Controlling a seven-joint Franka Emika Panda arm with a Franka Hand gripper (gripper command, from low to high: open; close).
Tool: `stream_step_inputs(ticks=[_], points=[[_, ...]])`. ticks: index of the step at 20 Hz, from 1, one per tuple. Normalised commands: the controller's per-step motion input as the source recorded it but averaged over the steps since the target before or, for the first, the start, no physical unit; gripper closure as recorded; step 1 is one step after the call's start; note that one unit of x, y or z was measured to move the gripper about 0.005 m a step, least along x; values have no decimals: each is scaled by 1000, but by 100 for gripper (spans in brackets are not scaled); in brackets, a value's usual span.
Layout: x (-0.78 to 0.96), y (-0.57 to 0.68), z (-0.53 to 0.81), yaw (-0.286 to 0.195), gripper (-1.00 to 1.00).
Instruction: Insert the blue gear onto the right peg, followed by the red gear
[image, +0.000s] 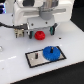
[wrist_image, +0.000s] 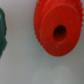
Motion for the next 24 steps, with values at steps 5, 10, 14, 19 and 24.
stream_step_inputs(ticks=[5, 10, 14, 19, 24], points=[[6, -64, -161, 0, 100], [-29, -53, -111, 0, 100], [8, 6, -19, 0, 100], [2, 6, -27, 0, 100], [-40, 10, 17, 0, 100]])
